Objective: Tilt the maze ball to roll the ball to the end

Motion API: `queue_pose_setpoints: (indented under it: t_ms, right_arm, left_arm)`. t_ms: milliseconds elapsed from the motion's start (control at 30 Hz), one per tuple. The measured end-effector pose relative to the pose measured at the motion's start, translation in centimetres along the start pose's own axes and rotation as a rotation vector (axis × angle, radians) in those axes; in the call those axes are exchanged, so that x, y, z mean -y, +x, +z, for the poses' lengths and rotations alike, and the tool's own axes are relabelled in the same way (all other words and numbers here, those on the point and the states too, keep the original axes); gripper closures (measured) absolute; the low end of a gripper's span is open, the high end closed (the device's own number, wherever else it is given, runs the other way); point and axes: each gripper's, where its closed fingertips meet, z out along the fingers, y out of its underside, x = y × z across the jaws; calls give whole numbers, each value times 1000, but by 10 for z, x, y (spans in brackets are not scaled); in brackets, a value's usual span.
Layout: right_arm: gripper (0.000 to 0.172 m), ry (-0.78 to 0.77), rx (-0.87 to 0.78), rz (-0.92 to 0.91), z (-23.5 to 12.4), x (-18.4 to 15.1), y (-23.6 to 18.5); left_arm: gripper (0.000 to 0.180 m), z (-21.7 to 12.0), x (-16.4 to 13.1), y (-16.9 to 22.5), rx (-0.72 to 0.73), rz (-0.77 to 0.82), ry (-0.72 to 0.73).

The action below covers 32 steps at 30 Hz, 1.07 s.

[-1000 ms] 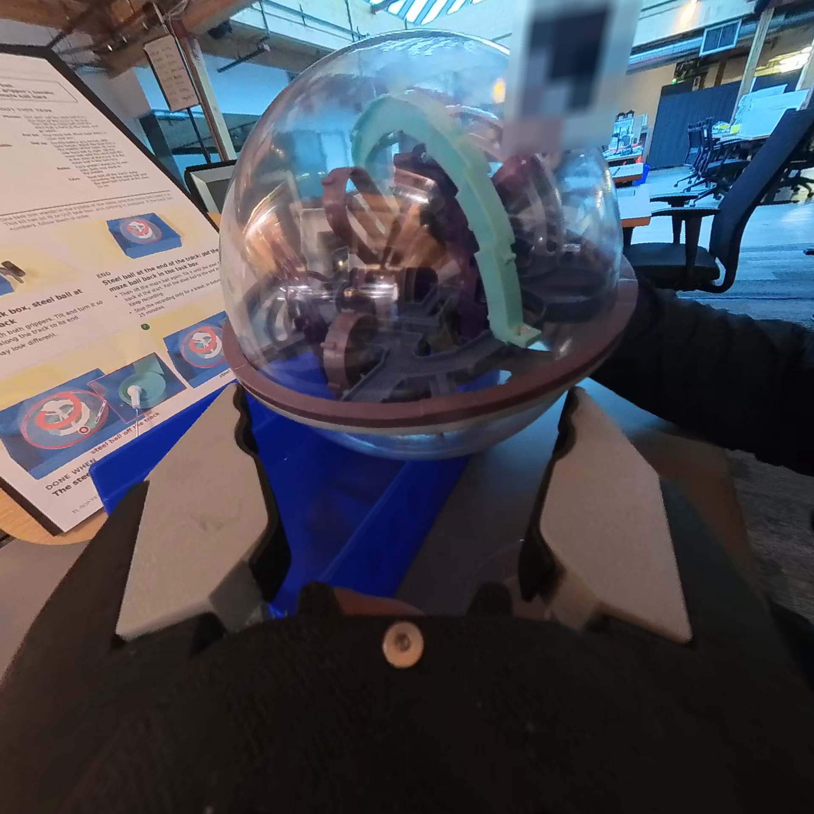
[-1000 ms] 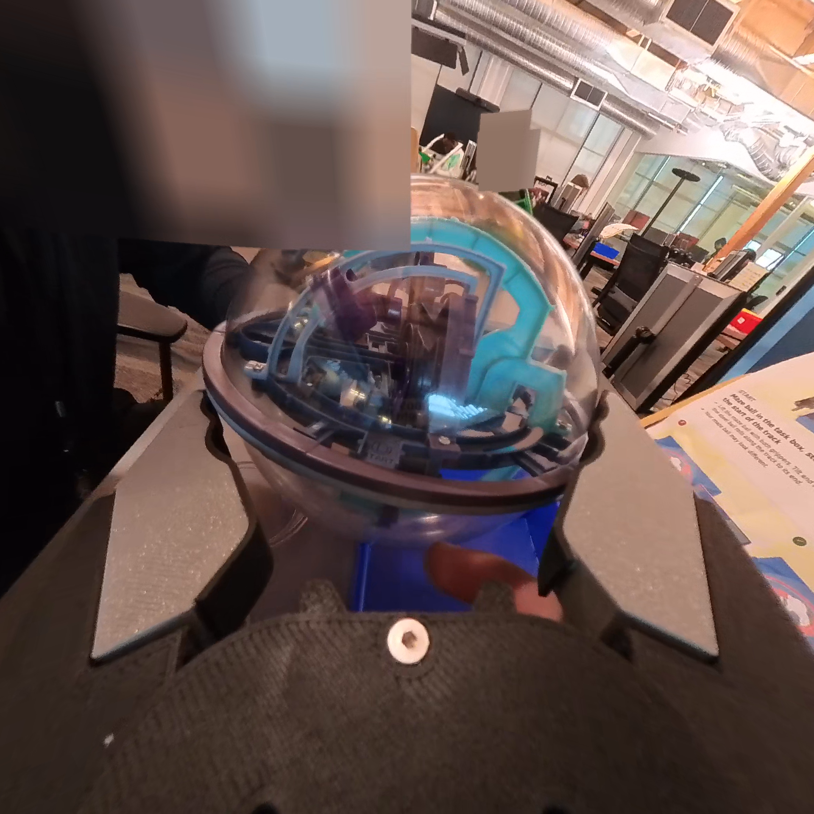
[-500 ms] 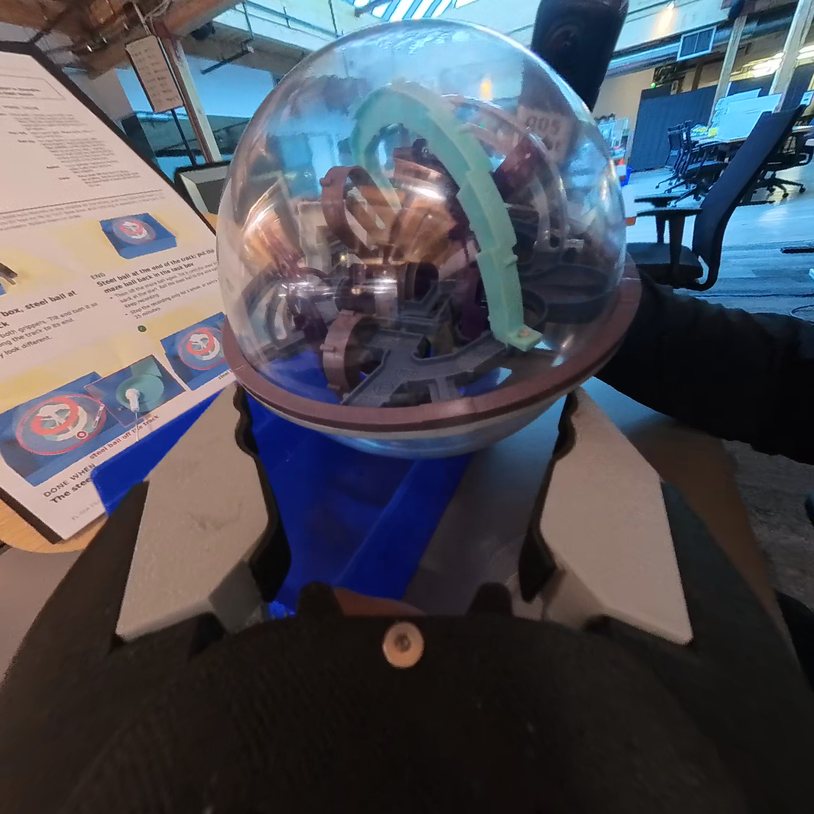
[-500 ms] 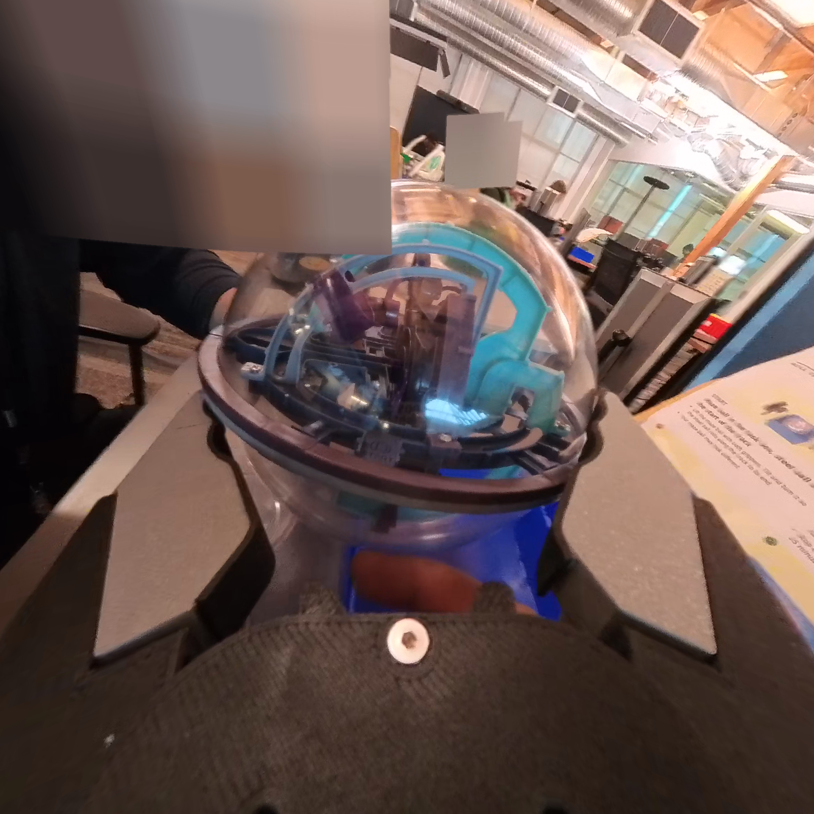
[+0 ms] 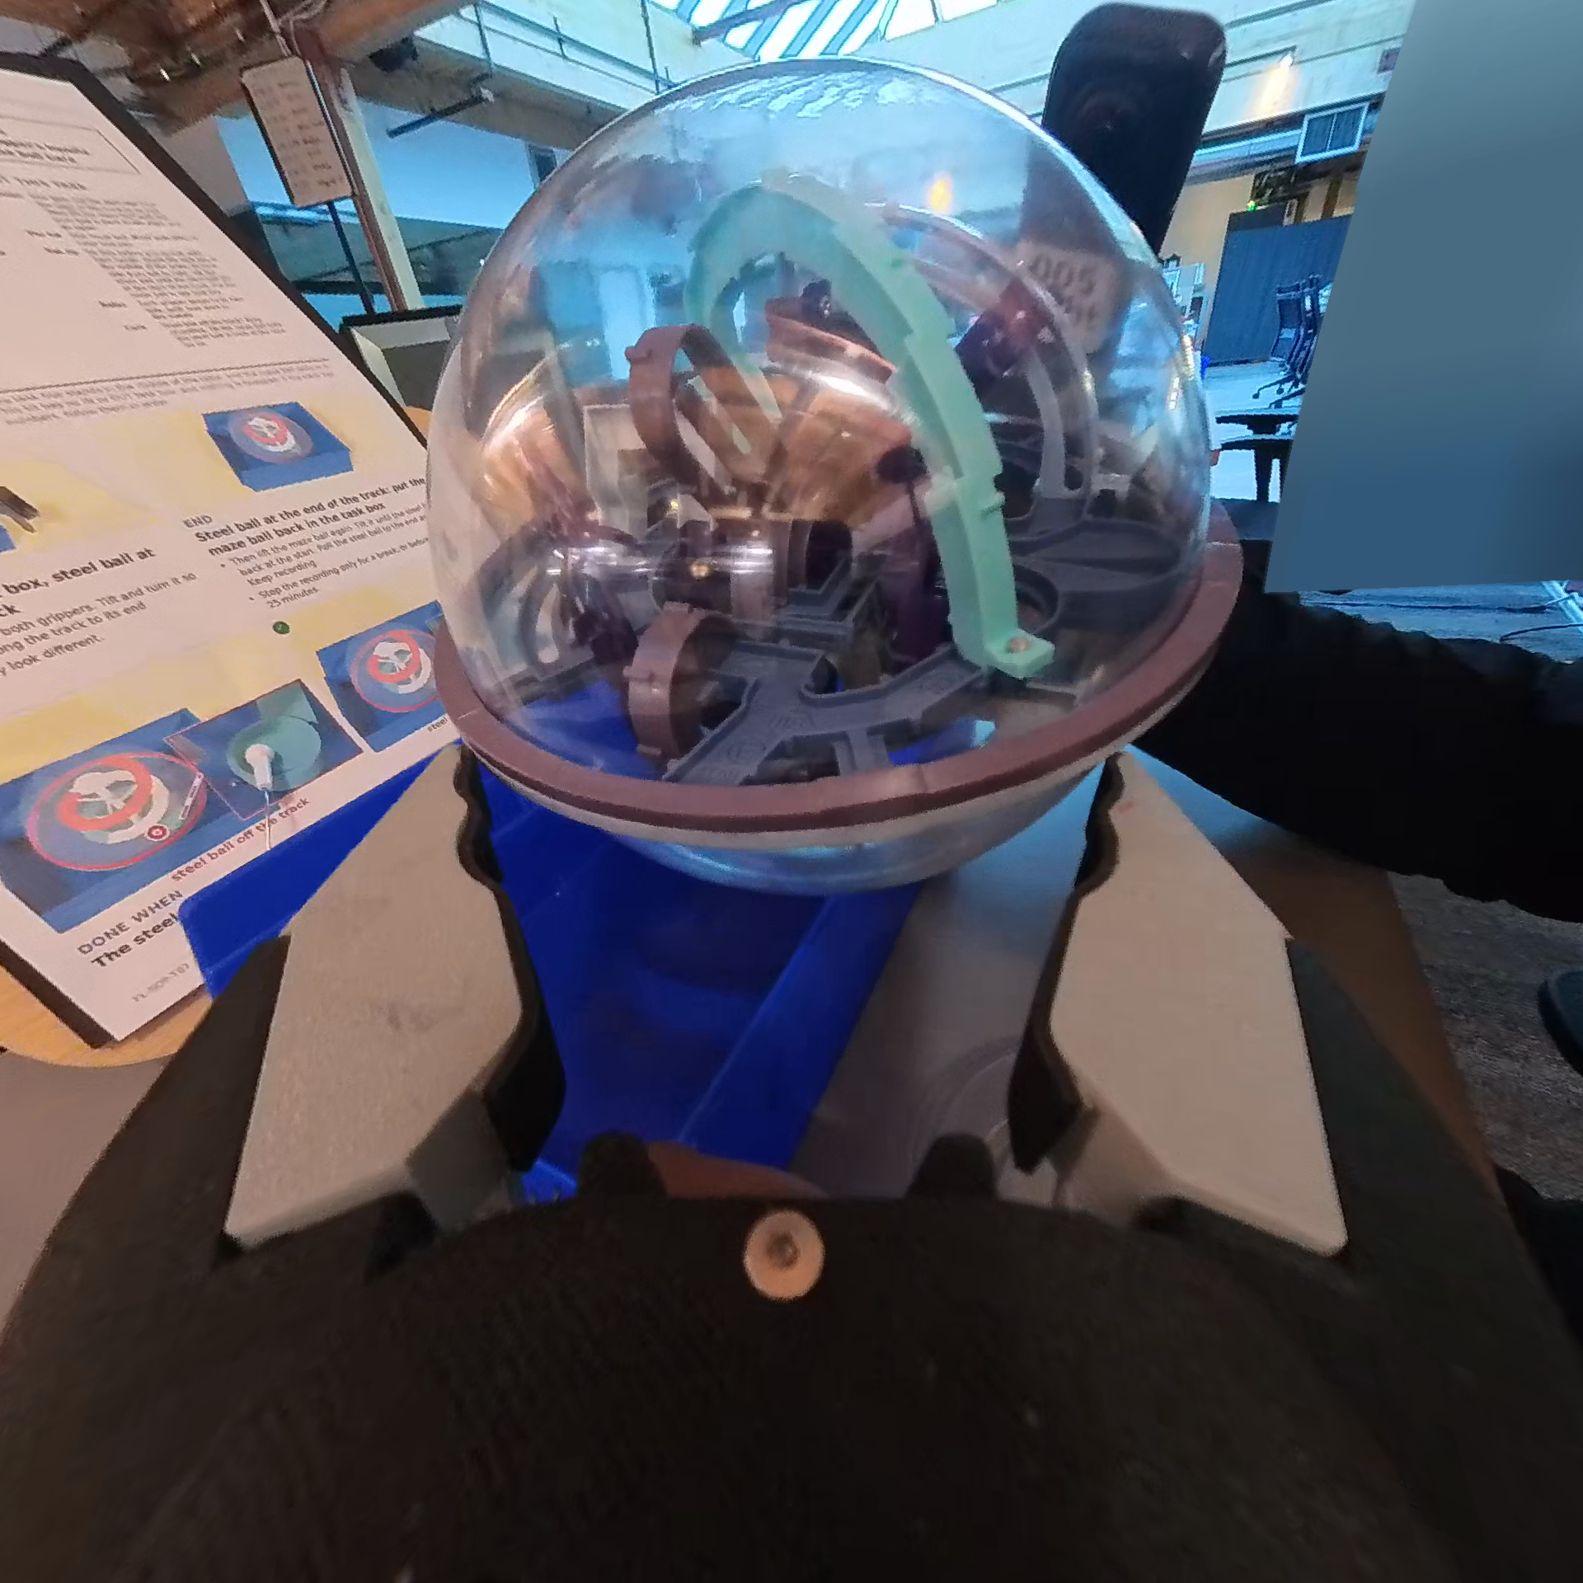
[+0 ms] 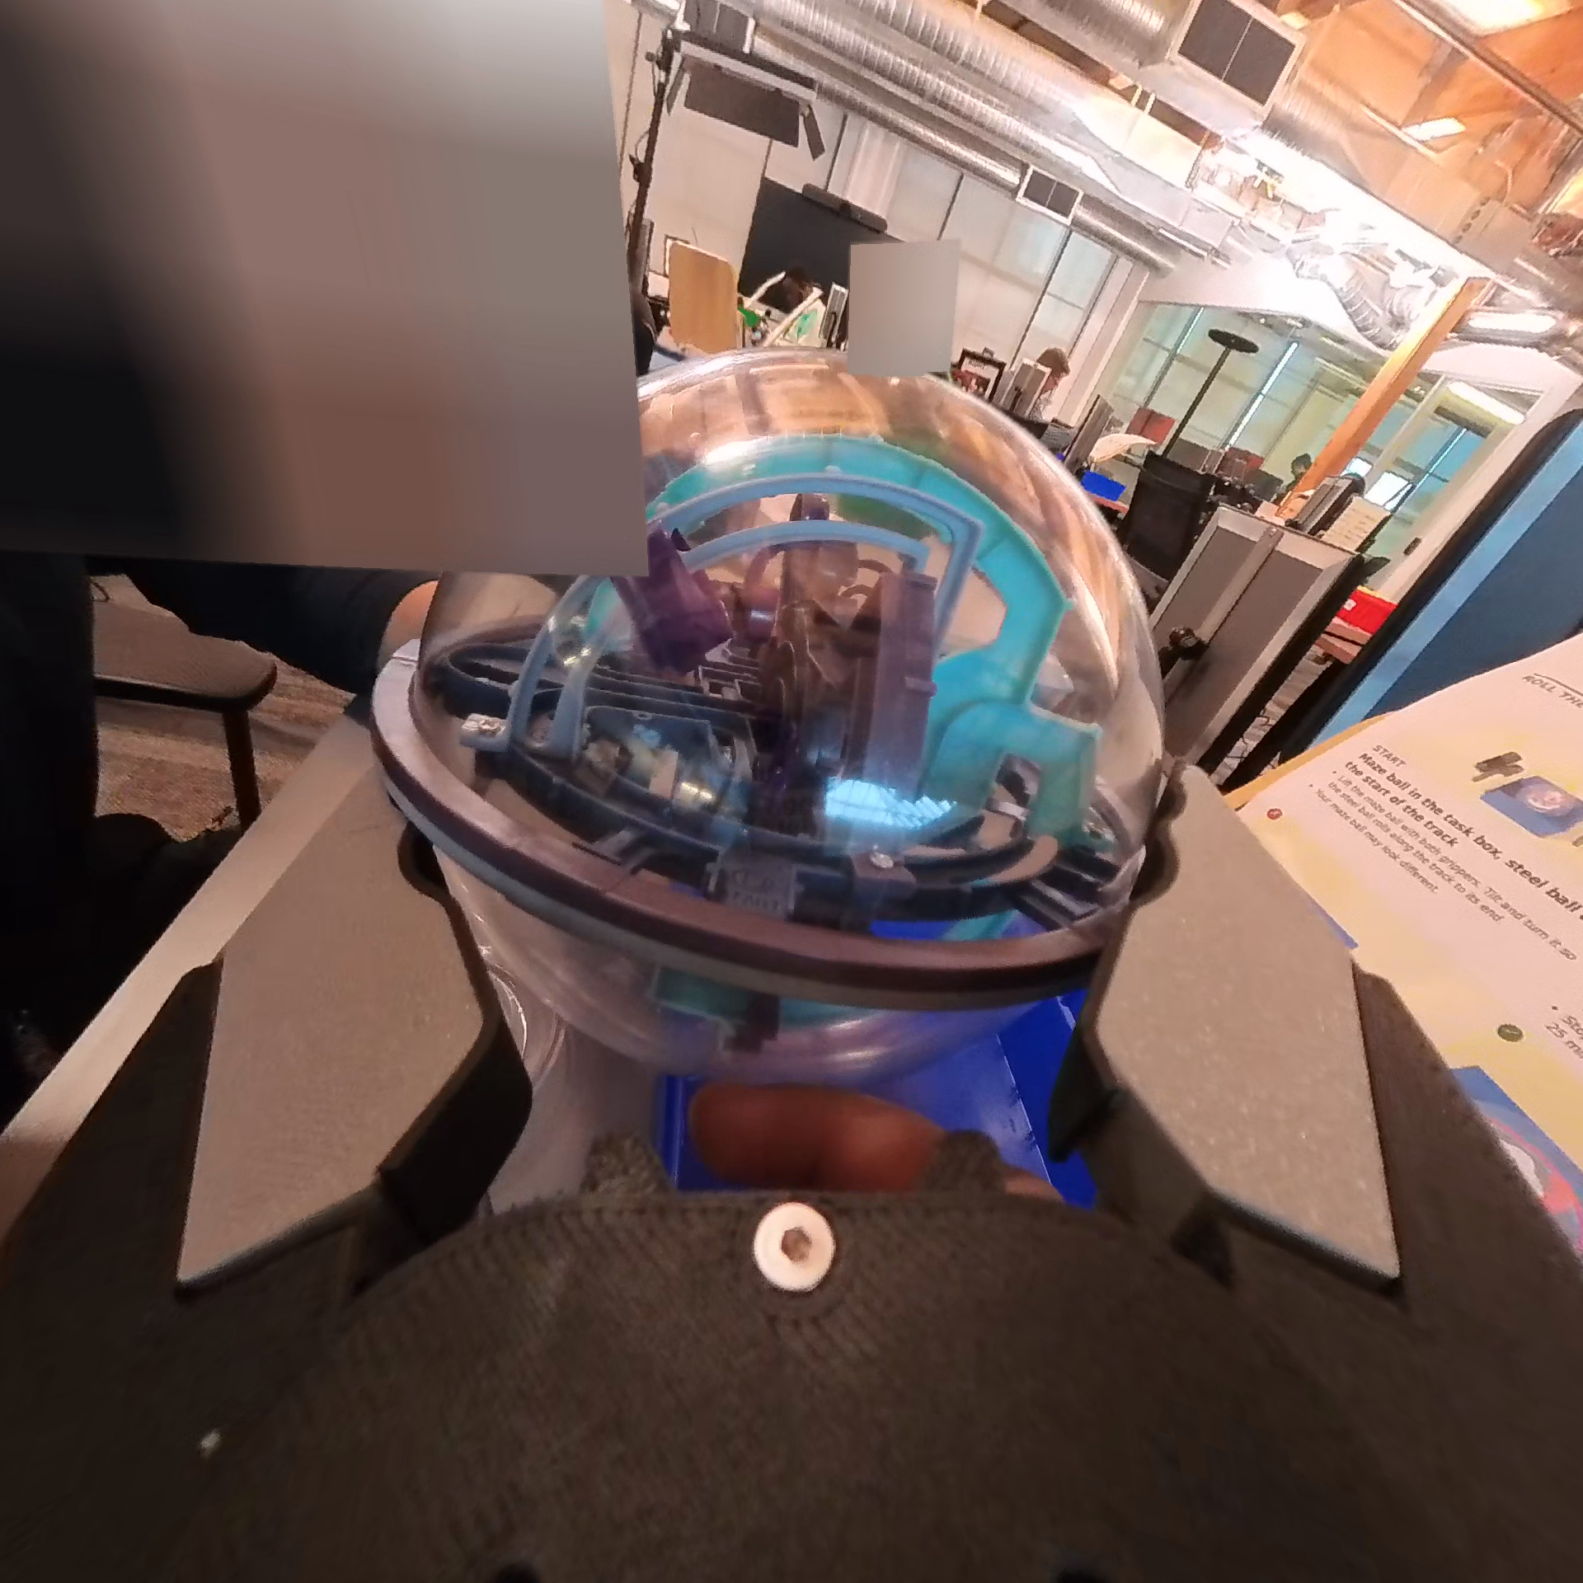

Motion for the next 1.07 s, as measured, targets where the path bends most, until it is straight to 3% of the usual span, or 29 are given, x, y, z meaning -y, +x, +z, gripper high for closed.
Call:
queue_pose_setpoints:
  t_ms: [1067]
  right_arm:
    - [15, 44, -84, 52, 23, 7, 7]
  left_arm:
    - [45, -18, 10, -19, -79, -9, 32]
